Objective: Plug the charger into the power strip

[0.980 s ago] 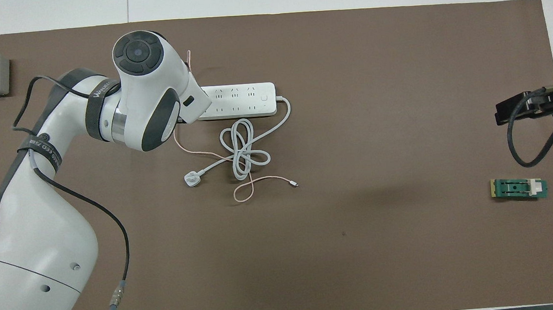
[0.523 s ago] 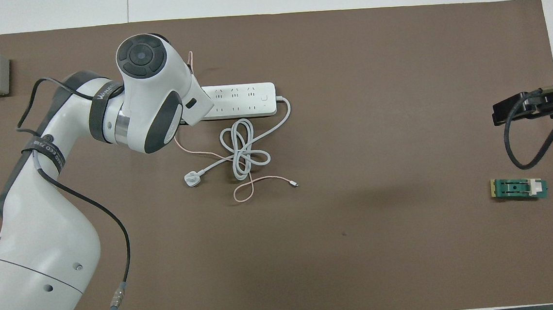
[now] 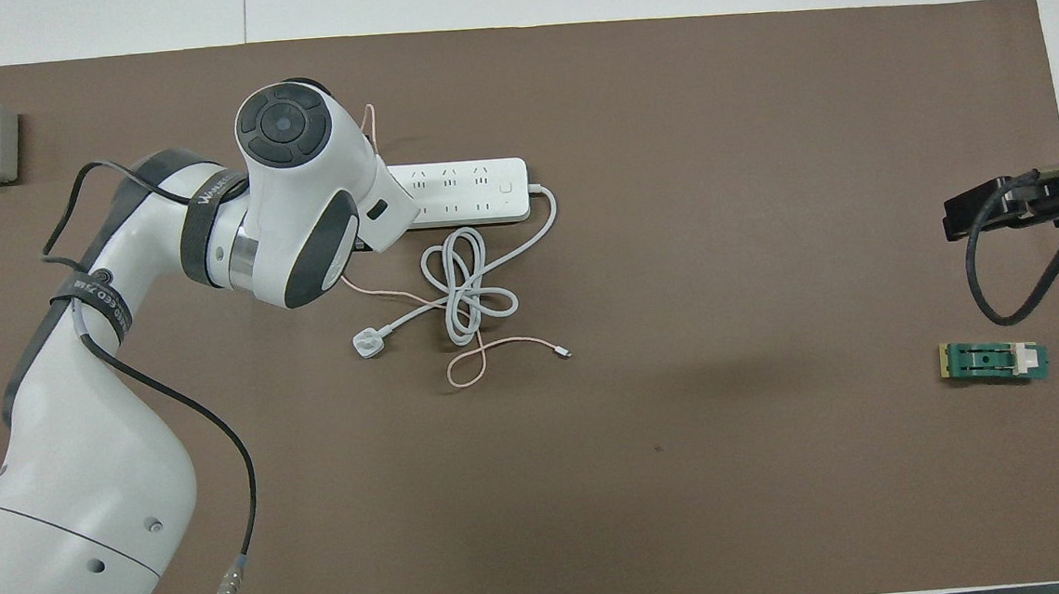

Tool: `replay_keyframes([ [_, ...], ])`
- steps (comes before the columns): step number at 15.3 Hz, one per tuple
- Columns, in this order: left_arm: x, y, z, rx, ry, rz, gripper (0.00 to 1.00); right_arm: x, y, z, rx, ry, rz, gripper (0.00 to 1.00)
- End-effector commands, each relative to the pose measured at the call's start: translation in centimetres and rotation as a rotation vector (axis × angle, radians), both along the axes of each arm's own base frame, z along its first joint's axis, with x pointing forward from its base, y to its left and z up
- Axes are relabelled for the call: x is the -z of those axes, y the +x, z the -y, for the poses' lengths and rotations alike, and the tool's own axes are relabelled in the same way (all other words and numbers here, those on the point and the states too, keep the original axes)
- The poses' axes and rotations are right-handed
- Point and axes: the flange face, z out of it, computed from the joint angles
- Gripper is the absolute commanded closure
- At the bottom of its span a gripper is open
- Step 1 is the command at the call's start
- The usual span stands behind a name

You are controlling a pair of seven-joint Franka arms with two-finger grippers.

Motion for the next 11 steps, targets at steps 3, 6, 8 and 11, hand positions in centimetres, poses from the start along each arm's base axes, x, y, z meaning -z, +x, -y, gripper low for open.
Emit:
replay_keyframes([
  [3,-0.05,-1.34,0.19,-0.060,-0.034,0.003,1.00,-0.34,-0.38,-0.11,0.014,-0.006,0.009,0.00],
  [6,-0.10,-1.37,0.56,-0.055,-0.044,0.017,1.00,-0.34,-0.38,-0.11,0.014,-0.006,0.009,0.00],
  [8,0.01,-1.37,0.56,-0.055,-0.043,0.016,1.00,-0.34,-0.38,-0.11,0.014,-0.006,0.009,0.00],
  [11,0.21,-1.16,0.57,-0.045,-0.047,0.025,1.00,-0.34,-0.38,-0.11,0.014,-0.006,0.009,0.00],
])
